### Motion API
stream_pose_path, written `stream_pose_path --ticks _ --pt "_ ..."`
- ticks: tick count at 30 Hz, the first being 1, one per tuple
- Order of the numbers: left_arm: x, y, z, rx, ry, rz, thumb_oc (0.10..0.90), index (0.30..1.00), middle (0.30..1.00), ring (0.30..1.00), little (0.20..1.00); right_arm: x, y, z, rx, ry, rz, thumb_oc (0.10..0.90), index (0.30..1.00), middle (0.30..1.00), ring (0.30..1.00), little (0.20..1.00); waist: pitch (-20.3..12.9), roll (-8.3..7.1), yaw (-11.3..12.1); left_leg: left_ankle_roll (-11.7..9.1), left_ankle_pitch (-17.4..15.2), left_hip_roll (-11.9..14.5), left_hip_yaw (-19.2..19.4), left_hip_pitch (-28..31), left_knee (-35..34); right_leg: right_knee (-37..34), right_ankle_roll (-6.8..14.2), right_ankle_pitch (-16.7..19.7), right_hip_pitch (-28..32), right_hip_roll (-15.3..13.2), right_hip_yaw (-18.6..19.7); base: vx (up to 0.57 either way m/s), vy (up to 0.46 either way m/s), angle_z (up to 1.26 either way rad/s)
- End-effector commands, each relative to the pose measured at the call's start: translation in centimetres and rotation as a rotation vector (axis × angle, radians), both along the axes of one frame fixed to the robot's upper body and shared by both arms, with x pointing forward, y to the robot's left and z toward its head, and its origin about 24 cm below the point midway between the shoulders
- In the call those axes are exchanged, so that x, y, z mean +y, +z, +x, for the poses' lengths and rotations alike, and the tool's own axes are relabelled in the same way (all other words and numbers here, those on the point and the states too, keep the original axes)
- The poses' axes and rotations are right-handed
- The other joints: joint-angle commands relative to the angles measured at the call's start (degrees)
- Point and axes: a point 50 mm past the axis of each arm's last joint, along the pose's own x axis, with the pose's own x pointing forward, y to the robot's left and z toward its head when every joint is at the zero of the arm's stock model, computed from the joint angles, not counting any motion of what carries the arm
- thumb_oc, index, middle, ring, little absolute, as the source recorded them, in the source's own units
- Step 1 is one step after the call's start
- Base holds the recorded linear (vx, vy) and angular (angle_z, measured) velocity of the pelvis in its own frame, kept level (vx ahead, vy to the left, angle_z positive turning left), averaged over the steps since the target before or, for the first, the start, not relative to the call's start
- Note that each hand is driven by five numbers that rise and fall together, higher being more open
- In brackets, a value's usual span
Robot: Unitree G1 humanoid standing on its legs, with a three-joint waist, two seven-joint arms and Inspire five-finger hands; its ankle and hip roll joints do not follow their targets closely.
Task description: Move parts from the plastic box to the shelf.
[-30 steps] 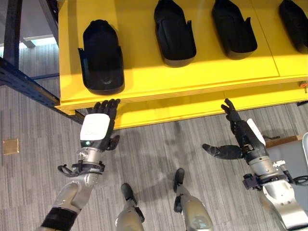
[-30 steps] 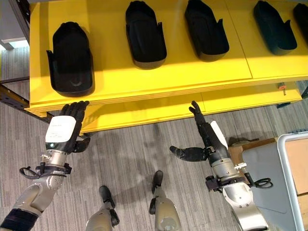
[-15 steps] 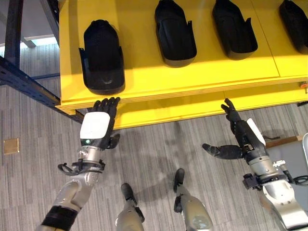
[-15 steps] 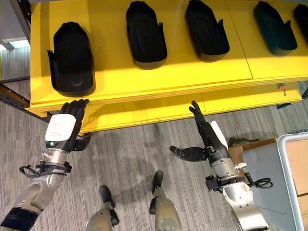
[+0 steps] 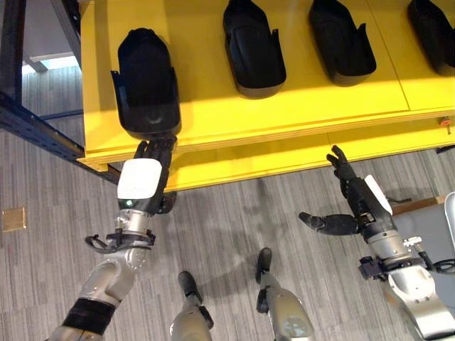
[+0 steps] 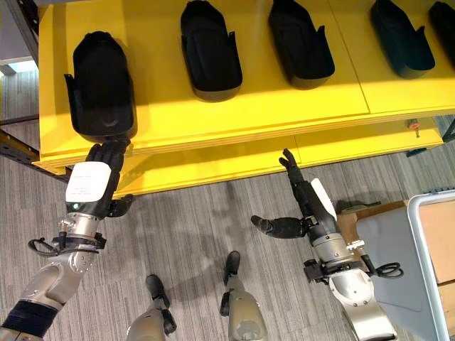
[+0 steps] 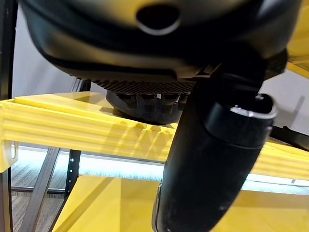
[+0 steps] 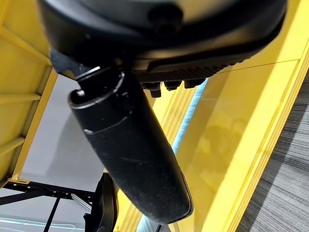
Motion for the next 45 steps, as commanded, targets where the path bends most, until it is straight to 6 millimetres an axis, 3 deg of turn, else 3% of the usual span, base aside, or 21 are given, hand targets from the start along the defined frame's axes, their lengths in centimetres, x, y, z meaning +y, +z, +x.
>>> stream_pose_path --ticks 1,27,45 --pt "1.6 5.1 1.2 -0.224 0.028 0.065 0.9 1.0 1.0 1.0 1.0 1.0 4.3 -0.5 -0.239 0.059 0.005 0.9 1.0 1.0 1.0 1.0 -2.22 -2.35 -1.09 -0.03 -1.45 0.2 -2.32 -0.98 4.21 6.02 4.03 -3.91 -0.77 -1.69 2.1 0.0 0.0 0.0" --pt "3.2 6.2 1.9 -0.247 0.1 0.105 0.9 1.0 1.0 1.0 1.0 1.0 4.5 -0.4 -0.24 0.074 0.005 0.9 1.0 1.0 1.0 1.0 -1.7 -3.36 -1.25 0.04 -1.89 0.11 -2.74 -2.63 5.51 6.8 4.02 -3.88 -2.0 -1.83 2.47 0.0 0.0 0.0" --pt "3.1 7.3 2.7 -0.281 0.1 0.109 0.9 1.0 1.0 1.0 1.0 1.2 4.6 -0.4 -0.241 0.087 0.005 0.9 1.0 1.0 1.0 1.0 -1.55 -4.14 -1.69 0.17 -2.44 -0.1 -2.78 -3.92 6.9 7.53 4.06 -3.89 -3.2 -2.07 2.95 0.0 0.0 0.0"
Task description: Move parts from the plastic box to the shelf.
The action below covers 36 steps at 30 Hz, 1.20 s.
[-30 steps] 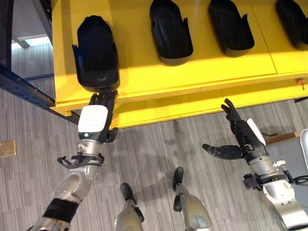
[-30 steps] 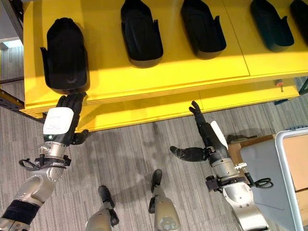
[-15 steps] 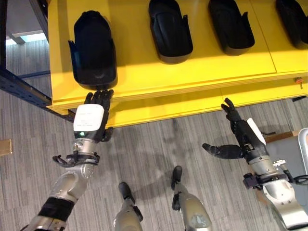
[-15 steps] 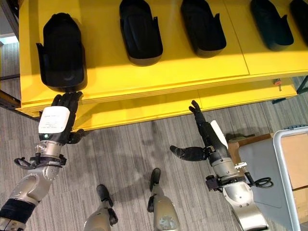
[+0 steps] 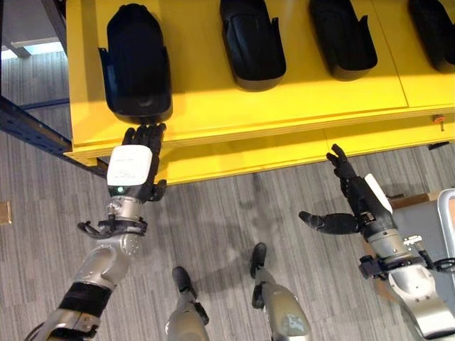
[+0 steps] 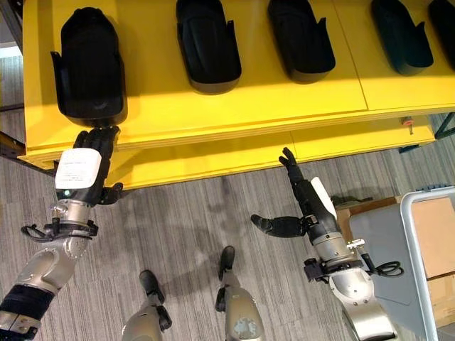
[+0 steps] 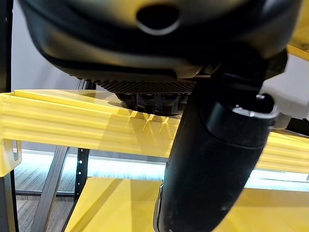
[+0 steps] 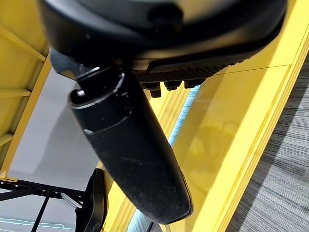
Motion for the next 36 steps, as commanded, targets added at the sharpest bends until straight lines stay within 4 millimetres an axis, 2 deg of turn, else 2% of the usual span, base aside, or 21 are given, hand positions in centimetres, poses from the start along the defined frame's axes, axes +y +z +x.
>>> stream_pose_path --ticks 1,14,36 --pt "1.5 5.4 0.7 -0.238 0.025 0.066 0.9 1.0 1.0 1.0 1.0 1.2 4.5 -0.4 -0.238 0.085 0.006 0.9 1.0 1.0 1.0 1.0 -2.58 -2.18 -1.52 0.17 -2.45 -0.13 -2.85 -2.96 6.81 7.63 4.06 -3.9 -2.21 -2.16 2.79 0.0 0.0 0.0" --pt "0.9 6.7 1.7 -0.265 0.006 0.082 0.9 1.0 1.0 1.0 1.0 1.2 4.7 -0.4 -0.243 0.099 0.008 0.9 1.0 1.0 1.0 1.0 -2.32 -2.81 -2.17 0.27 -3.21 -0.07 -2.95 -5.05 8.65 8.77 3.96 -4.04 -4.07 -2.6 3.49 0.0 0.003 -0.01" --pt "1.1 7.0 2.7 -0.252 0.03 0.068 0.9 1.0 1.0 1.0 1.0 1.4 4.9 -0.5 -0.242 0.122 0.0 0.9 1.0 1.0 1.0 1.0 -2.09 -3.58 -2.94 0.55 -4.21 -0.03 -3.06 -8.94 11.8 10.2 3.91 -3.91 -7.17 -3.21 4.29 0.0 0.004 -0.02"
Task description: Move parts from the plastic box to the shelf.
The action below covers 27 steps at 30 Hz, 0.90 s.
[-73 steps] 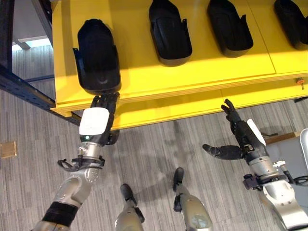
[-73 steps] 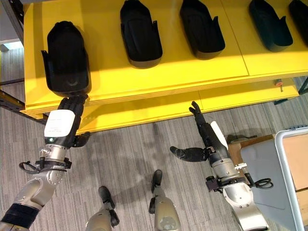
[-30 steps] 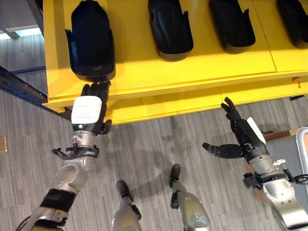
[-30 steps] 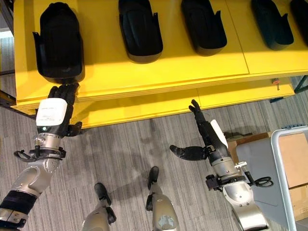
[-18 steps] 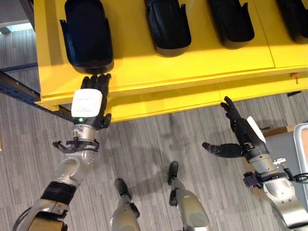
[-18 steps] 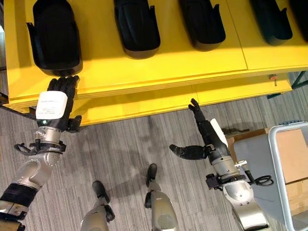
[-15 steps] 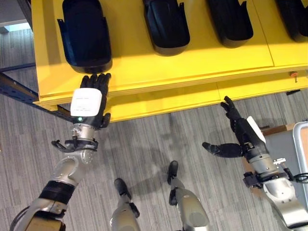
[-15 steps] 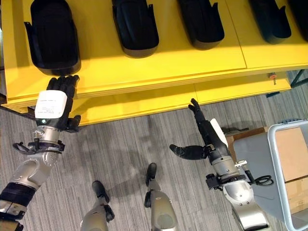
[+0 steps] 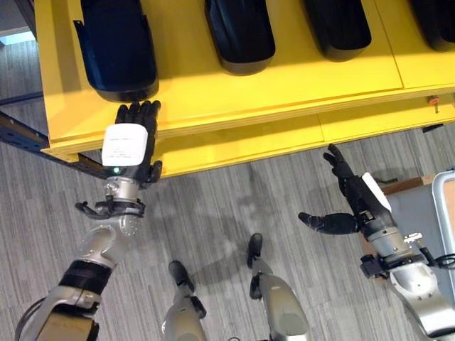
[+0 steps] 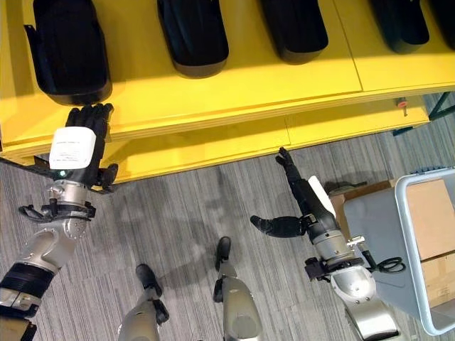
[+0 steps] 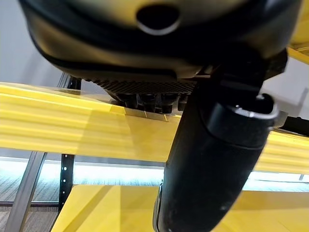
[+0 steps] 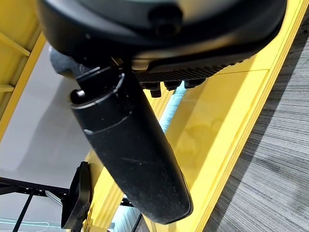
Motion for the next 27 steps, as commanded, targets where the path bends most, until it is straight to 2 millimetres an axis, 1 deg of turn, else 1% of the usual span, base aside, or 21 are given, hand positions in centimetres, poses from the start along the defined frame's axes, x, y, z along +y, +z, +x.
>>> stream_pose_path --ticks 1,17,27 --pt "1.1 4.4 0.5 -0.176 0.026 0.051 0.9 1.0 1.0 1.0 1.0 1.3 4.7 -0.6 -0.247 0.1 0.044 0.9 1.0 1.0 1.0 1.0 -2.77 -2.31 -1.41 0.34 -4.05 -0.09 -3.73 -4.95 9.43 7.53 4.26 -4.21 -2.19 -2.65 2.67 0.0 0.0 0.0" --pt "2.2 5.0 0.7 -0.179 0.071 0.043 0.9 1.0 1.0 1.0 1.0 1.5 4.8 -0.5 -0.237 0.122 0.037 0.9 1.0 1.0 1.0 1.0 -3.08 -2.56 -1.39 0.69 -4.89 -0.12 -3.84 -6.79 11.17 8.62 4.28 -4.26 -3.82 -3.26 3.25 0.0 0.004 0.01" --pt "2.4 5.3 0.9 -0.178 0.077 0.032 0.9 1.0 1.0 1.0 1.0 1.4 4.9 -0.6 -0.241 0.118 0.029 0.9 1.0 1.0 1.0 1.0 -3.29 -2.63 -1.57 0.91 -5.34 -0.33 -3.51 -7.5 11.92 8.68 4.41 -4.1 -4.24 -3.59 3.49 0.0 0.003 0.0"
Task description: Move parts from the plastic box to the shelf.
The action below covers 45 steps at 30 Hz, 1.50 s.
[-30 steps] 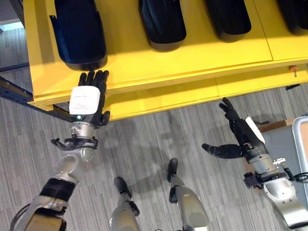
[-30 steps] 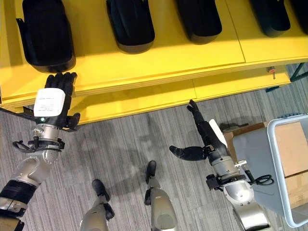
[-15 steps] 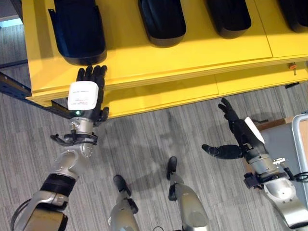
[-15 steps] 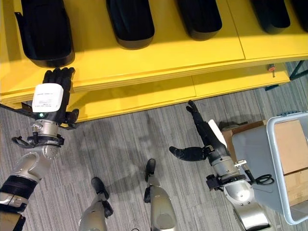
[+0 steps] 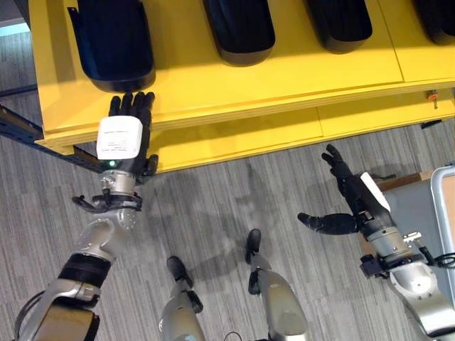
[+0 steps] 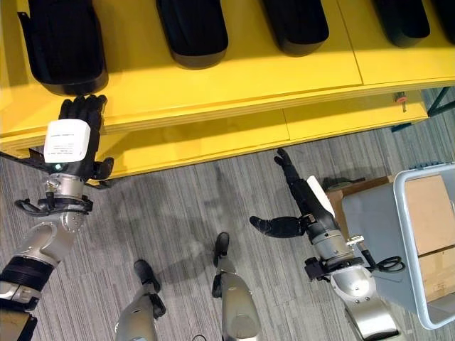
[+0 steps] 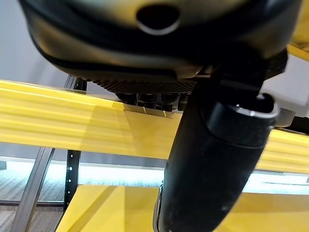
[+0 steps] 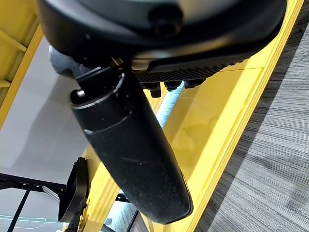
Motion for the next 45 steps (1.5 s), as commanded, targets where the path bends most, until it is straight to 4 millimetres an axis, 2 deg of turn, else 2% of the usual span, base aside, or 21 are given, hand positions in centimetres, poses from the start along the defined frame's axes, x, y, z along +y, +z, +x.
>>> stream_pose_path --ticks 1,45 --pt "1.9 4.1 0.2 -0.144 0.054 0.043 0.9 1.0 1.0 1.0 1.0 1.4 4.8 -0.6 -0.241 0.108 0.035 0.9 1.0 1.0 1.0 1.0 -3.64 -1.83 -1.35 0.57 -4.12 -0.56 -2.85 -4.24 8.23 7.52 4.73 -4.36 -2.29 -3.01 3.4 0.0 0.0 0.0" --pt "3.7 5.1 1.6 -0.083 0.13 -0.003 0.9 1.0 1.0 1.0 1.0 1.1 4.9 -1.1 -0.221 0.119 0.013 0.9 1.0 1.0 1.0 1.0 -4.46 -1.87 -2.36 0.89 -5.16 -0.23 -2.51 -6.47 11.25 8.46 4.68 -4.29 -4.29 -3.21 5.01 0.0 0.001 -0.01"
